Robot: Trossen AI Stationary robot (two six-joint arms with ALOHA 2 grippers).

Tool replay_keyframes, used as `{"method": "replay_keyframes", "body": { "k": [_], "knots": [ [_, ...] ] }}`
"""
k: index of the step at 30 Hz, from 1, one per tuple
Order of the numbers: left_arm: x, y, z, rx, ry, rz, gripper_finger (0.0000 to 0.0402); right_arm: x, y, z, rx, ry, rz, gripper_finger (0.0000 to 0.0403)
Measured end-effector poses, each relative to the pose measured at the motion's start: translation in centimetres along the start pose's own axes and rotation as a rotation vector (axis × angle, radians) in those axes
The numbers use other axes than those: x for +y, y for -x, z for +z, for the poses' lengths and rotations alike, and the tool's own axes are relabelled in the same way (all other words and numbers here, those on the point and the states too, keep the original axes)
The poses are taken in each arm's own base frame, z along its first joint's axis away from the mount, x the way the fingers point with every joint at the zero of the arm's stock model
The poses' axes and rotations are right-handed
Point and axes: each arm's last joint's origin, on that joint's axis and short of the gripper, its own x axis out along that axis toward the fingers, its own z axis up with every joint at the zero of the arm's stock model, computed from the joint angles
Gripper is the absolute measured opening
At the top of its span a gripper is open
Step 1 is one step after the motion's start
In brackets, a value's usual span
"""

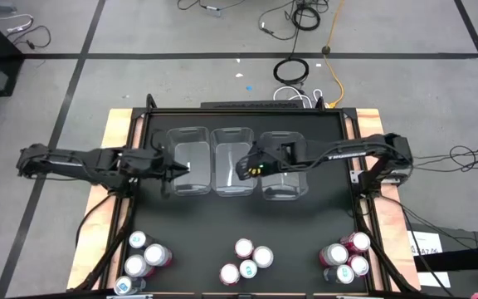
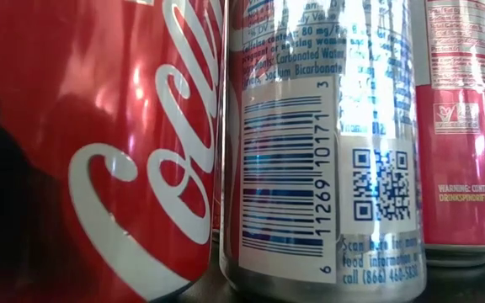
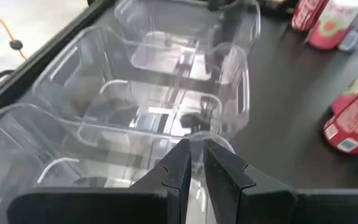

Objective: Sort soda cans
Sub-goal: Adjust the transparent bins

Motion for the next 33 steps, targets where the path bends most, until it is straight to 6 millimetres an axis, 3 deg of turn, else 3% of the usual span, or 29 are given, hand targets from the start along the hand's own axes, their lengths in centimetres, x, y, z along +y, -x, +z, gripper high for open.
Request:
{"method": "replay_keyframes", "body": {
  "k": [14,20,33],
  "knots": [
    [-0.8,-4.1,-0.1,0.087,-0.018,0.012,0.0054,1.8,-4.8,-0.5,0.14,0.135,0.005,0.0],
    [-1.3,-5.4,-0.7,0.167,-0.02,-0.094,0.0054,1.7,-6.7,-1.1,0.201,0.153,-0.019,0.0],
    [-1.8,-6.5,-1.4,0.266,0.041,-0.219,0.0054,1.9,-7.0,-2.3,0.303,0.134,0.007,0.0]
  ]
}}
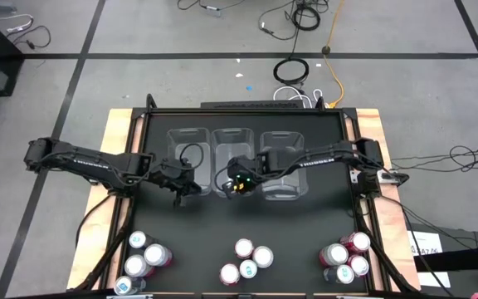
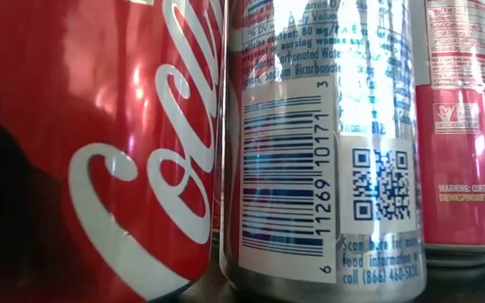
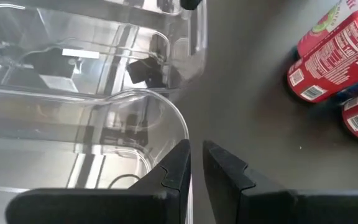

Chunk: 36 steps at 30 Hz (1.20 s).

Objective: Sort soda cans
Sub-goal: Adjust the transparent bins, then put the pink-white soda can into the middle transparent bin

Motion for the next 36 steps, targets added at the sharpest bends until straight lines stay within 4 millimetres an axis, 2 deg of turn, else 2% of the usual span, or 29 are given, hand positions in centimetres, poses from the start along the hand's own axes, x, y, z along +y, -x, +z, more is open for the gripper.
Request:
{"method": "replay_keyframes", "body": {
  "k": [8,14,17,24,27,31,36],
  "knots": [
    [-0.1,0.0,0.0,0.006,0.001,-0.019,0.0054,0.6,0.0,-1.0,0.034,0.016,0.025,0.0],
    [-0.1,0.3,0.0,-0.001,0.001,-0.021,0.0053,0.7,0.2,-1.0,-0.014,0.03,0.006,0.0],
    [-0.2,1.0,0.2,-0.038,-0.003,-0.03,0.0053,1.2,1.4,-0.6,-0.047,0.061,-0.001,0.0],
    [-0.5,3.6,0.6,-0.164,-0.01,-0.057,0.0053,3.1,5.7,0.5,-0.103,0.17,-0.061,0.0],
    [-0.6,4.9,0.7,-0.224,0.048,-0.077,0.0053,3.6,7.3,0.5,-0.102,0.201,-0.083,0.0],
    [-0.8,6.4,0.6,-0.287,0.123,-0.106,0.0054,4.1,8.5,-0.9,-0.125,0.246,-0.141,0.0],
    [-1.5,7.5,0.4,-0.338,0.102,-0.128,0.0053,4.2,10.4,-3.2,-0.114,0.294,-0.132,0.0]
  ]
}}
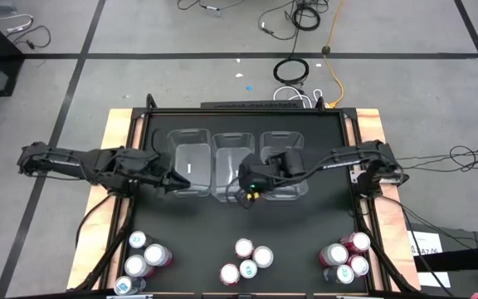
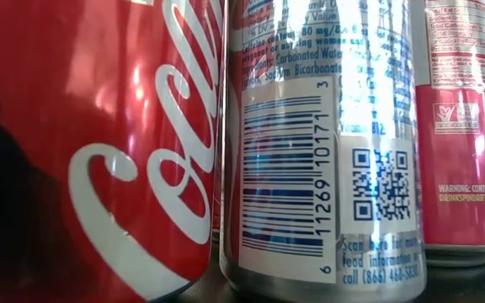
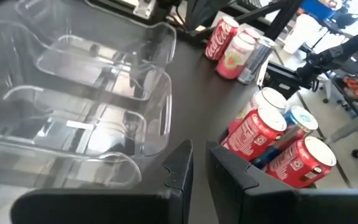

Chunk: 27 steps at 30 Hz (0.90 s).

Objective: Sort soda cans
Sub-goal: Put the pink-white soda can into the middle transparent bin

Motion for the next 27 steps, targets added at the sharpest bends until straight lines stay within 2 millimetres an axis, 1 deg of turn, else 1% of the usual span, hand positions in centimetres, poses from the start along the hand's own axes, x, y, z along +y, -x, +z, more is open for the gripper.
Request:
{"method": "replay_keyframes", "body": {
  "k": [5,10,15,21,24,27],
  "knots": [
    [-0.7,0.2,-0.2,-0.019,-0.024,0.015,0.0053,-0.3,1.2,-2.1,0.006,0.014,0.021,0.0],
    [-1.2,0.2,-0.4,-0.03,-0.018,0.037,0.0053,-1.4,1.6,-5.0,0.013,-0.023,0.051,0.0],
    [-1.4,0.3,-0.5,-0.043,-0.025,0.063,0.0053,-3.1,1.6,-8.1,-0.008,-0.086,0.127,0.0],
    [-1.3,0.3,-0.5,-0.051,-0.025,0.08,0.0053,-5.6,1.2,-11.5,0.008,-0.139,0.17,0.0],
    [-1.3,0.3,-0.5,-0.051,-0.026,0.08,0.0053,-6.6,1.5,-12.7,0.016,-0.154,0.176,0.0],
    [-1.3,0.3,-0.5,-0.051,-0.026,0.08,0.0053,-7.3,1.9,-13.5,0.012,-0.147,0.18,0.0]
  ]
}}
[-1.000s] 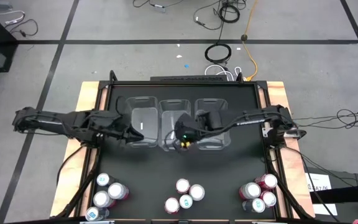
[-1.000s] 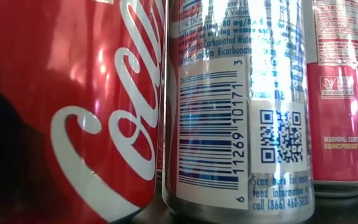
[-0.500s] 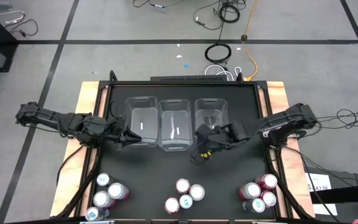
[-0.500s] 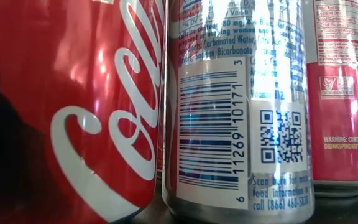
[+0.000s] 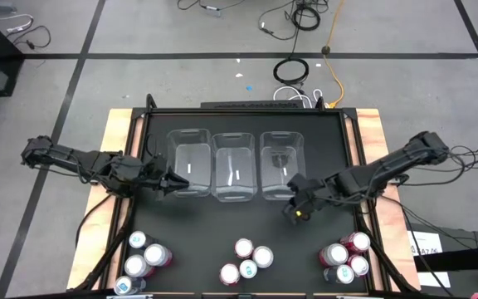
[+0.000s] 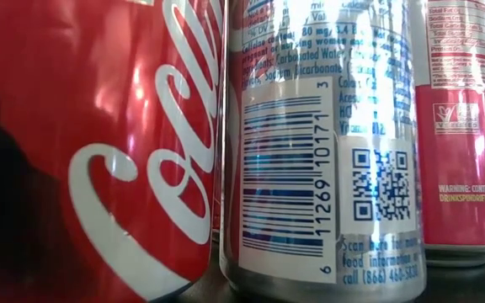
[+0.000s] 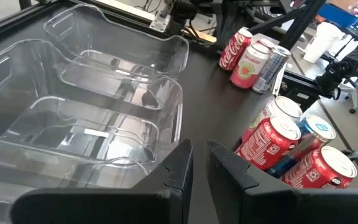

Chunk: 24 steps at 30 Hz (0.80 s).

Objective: Sort soda cans
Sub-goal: Put the pink-white soda can into the middle transparent bin

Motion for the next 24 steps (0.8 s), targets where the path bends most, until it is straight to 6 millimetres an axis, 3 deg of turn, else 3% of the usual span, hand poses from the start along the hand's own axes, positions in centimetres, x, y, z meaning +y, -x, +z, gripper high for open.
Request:
{"method": "replay_keyframes", "body": {
  "k": [9,24],
  "knots": [
    [0.03,-0.06,0.0,-0.002,-0.002,0.011,0.0054,-0.37,0.44,-0.25,-0.006,0.147,0.005,0.0],
    [0.02,-0.07,0.0,-0.002,0.0,0.011,0.0054,-0.34,0.44,-0.24,-0.008,0.163,0.008,0.0]
  ]
}}
